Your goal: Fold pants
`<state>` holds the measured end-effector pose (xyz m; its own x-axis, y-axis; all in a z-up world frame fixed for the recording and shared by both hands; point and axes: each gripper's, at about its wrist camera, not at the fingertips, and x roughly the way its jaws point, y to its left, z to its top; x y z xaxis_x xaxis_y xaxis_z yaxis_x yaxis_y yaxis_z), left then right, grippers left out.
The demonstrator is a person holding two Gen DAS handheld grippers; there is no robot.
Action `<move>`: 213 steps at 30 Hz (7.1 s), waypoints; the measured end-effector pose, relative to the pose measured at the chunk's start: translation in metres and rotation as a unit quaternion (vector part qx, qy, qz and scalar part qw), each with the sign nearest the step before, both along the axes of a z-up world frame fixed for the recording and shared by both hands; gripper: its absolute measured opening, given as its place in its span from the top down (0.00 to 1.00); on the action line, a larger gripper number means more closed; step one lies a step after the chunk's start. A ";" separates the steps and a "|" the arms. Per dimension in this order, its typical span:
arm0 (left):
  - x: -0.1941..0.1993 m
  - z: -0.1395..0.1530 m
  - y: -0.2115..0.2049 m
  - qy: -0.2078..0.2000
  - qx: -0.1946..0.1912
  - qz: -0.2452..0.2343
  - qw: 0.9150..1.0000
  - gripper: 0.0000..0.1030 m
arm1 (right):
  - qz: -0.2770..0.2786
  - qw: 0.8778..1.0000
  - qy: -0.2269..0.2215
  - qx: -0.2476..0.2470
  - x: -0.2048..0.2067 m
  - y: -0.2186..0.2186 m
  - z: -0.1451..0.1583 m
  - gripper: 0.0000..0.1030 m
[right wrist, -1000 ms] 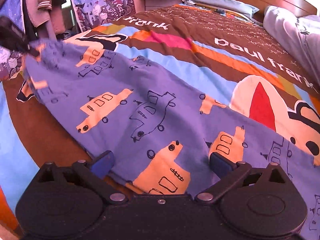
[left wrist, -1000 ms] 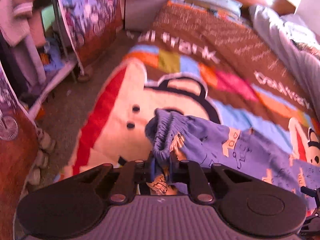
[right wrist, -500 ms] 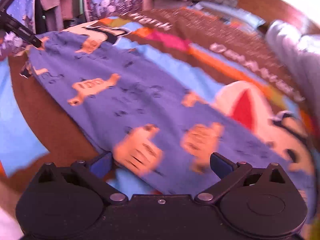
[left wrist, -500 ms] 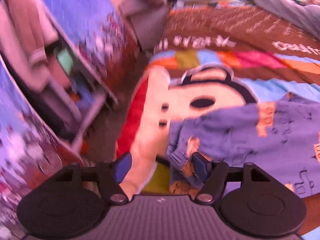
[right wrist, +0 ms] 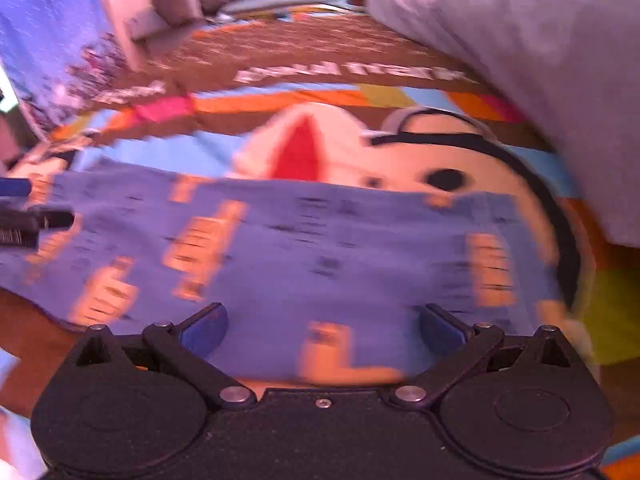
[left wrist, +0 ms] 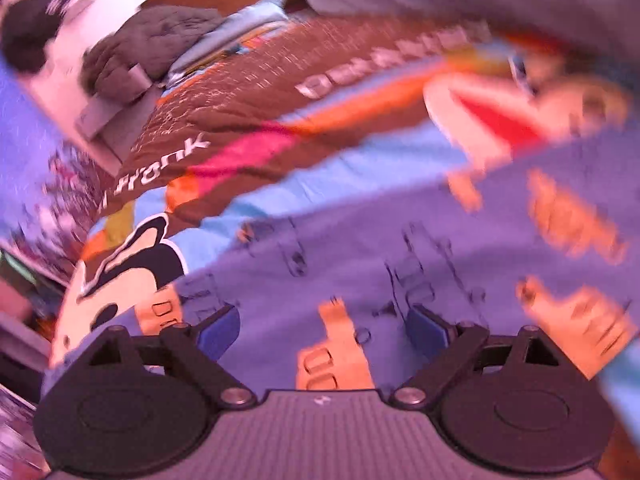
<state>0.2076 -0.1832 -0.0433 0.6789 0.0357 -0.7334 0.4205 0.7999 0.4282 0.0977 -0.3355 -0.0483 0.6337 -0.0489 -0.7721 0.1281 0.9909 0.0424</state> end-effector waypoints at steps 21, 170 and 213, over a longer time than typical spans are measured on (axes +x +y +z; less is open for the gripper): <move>0.036 0.013 -0.233 0.029 -0.056 -0.186 0.981 0.01 | -0.193 0.867 -0.124 0.443 -0.085 -0.165 -0.036 0.04; 0.072 -0.019 0.069 0.289 -0.372 0.032 0.882 0.79 | 0.082 0.992 -0.078 0.061 0.027 0.176 0.000 0.83; 0.059 0.057 0.107 0.102 -0.365 0.034 0.925 0.33 | 0.008 0.995 -0.097 -0.036 -0.028 0.098 0.015 0.13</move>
<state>0.2664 -0.0766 0.0140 0.5385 -0.4820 -0.6911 0.3720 0.8720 -0.3183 0.0696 -0.2373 -0.0332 0.7720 -0.0888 -0.6294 0.1092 0.9940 -0.0064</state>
